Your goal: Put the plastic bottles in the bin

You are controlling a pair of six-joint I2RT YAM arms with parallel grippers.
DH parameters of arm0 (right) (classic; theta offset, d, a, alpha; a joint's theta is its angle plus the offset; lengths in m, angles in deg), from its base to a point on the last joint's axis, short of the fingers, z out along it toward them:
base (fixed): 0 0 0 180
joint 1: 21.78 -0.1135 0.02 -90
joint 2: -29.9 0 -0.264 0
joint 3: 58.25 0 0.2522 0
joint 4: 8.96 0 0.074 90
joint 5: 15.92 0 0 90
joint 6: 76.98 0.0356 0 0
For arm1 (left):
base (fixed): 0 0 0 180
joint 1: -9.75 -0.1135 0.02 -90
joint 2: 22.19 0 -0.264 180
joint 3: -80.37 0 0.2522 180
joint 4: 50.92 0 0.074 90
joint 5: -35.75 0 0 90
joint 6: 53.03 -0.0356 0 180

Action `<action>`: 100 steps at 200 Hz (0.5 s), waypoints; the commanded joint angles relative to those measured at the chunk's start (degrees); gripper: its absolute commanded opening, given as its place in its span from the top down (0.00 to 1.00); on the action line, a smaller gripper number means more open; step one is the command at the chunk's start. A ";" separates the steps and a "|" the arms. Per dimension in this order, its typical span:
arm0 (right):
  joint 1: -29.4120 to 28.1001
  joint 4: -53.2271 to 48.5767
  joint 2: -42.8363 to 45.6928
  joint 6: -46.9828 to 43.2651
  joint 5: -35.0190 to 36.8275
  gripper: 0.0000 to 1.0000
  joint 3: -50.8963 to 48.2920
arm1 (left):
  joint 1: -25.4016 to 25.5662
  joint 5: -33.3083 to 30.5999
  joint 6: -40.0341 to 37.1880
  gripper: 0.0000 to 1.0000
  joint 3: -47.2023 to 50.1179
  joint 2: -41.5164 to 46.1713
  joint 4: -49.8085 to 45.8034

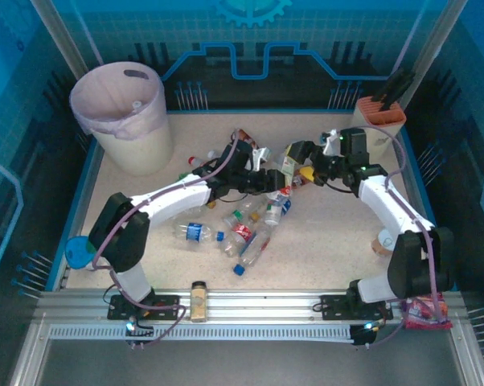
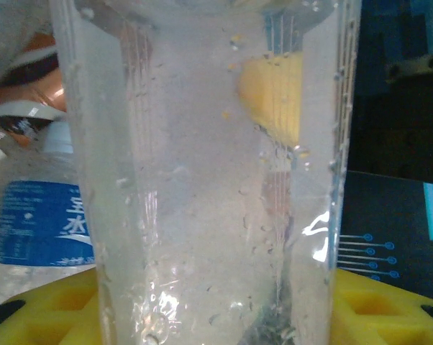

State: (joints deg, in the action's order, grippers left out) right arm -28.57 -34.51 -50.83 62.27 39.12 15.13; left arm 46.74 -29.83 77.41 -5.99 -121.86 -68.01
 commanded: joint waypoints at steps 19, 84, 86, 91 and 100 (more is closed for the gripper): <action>3.43 -9.29 3.30 -7.25 -0.01 0.00 0.88 | -5.41 -3.49 -10.41 0.54 -6.82 5.98 -11.81; 1.08 -18.01 4.33 -15.88 3.29 0.01 -0.27 | -18.66 -7.29 -24.28 0.68 -27.78 8.51 -30.17; 1.01 -18.33 4.26 -16.15 3.44 0.01 -0.24 | -19.07 -7.46 -24.52 0.68 -28.28 8.46 -30.40; 0.68 -18.95 4.28 -16.79 3.78 0.01 -0.22 | -20.33 -8.04 -24.95 0.70 -29.65 8.43 -30.92; 0.22 -20.02 4.20 -17.99 4.32 0.01 -0.27 | -22.52 -8.34 -25.40 0.75 -31.89 8.08 -31.52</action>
State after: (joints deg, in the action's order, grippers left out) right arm -26.69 -48.67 -48.01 49.62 41.40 15.17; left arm 28.58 -35.40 57.98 -32.22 -114.85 -92.49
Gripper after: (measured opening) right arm 0.991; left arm 0.504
